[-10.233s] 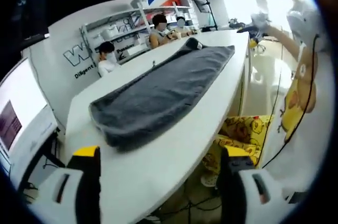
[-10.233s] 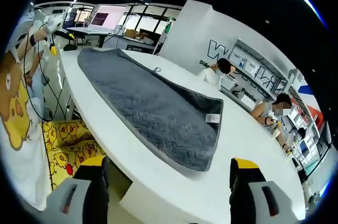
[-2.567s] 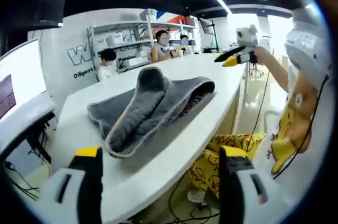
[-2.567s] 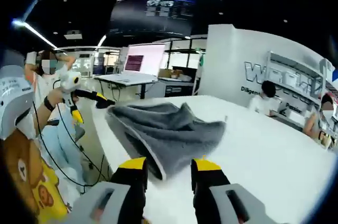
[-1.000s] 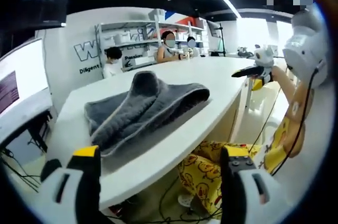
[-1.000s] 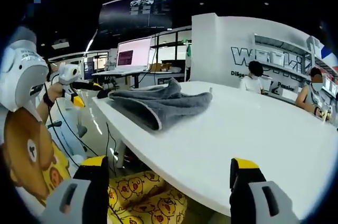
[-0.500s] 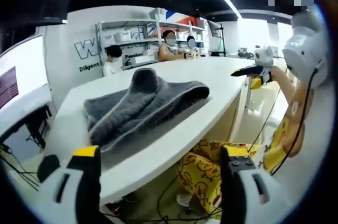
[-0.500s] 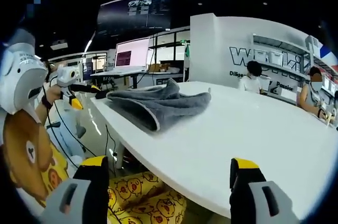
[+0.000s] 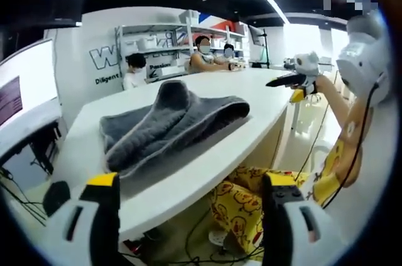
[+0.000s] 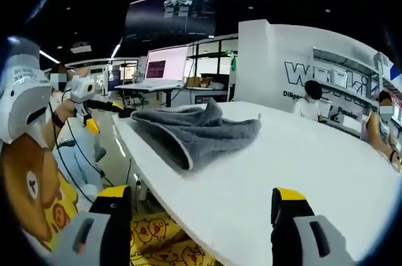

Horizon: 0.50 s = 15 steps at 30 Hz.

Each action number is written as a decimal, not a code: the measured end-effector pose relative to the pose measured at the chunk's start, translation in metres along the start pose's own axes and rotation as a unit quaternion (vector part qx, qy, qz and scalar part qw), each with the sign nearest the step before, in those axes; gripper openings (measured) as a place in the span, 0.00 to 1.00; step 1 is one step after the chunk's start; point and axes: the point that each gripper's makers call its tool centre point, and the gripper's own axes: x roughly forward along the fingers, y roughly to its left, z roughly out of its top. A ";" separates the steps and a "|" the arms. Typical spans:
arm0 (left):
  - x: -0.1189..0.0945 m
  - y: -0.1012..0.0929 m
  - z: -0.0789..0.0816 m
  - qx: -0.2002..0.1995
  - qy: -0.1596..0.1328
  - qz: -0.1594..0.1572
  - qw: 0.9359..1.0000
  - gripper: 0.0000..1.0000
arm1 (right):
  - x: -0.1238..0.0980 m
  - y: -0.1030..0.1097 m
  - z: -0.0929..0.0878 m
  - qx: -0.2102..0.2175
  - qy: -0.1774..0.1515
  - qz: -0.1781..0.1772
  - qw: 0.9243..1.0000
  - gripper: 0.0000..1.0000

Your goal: Fold the towel on the table until its edges align and the towel forms a compact rectangular stack.

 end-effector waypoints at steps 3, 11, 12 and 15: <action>-0.001 0.000 -0.001 -0.001 0.000 -0.001 1.000 0.99 | 0.012 -0.003 0.016 -0.008 -0.014 0.012 1.000 0.93; -0.001 0.001 -0.002 0.000 0.003 0.000 1.000 0.99 | 0.053 -0.008 0.069 -0.050 -0.040 0.050 0.997 0.86; -0.001 0.001 -0.002 0.000 0.003 0.000 1.000 0.99 | 0.057 -0.009 0.073 -0.052 -0.041 0.051 0.996 0.84; -0.001 -0.001 -0.002 -0.001 0.003 -0.001 1.000 0.99 | 0.073 -0.010 0.091 -0.070 -0.048 0.062 0.994 0.79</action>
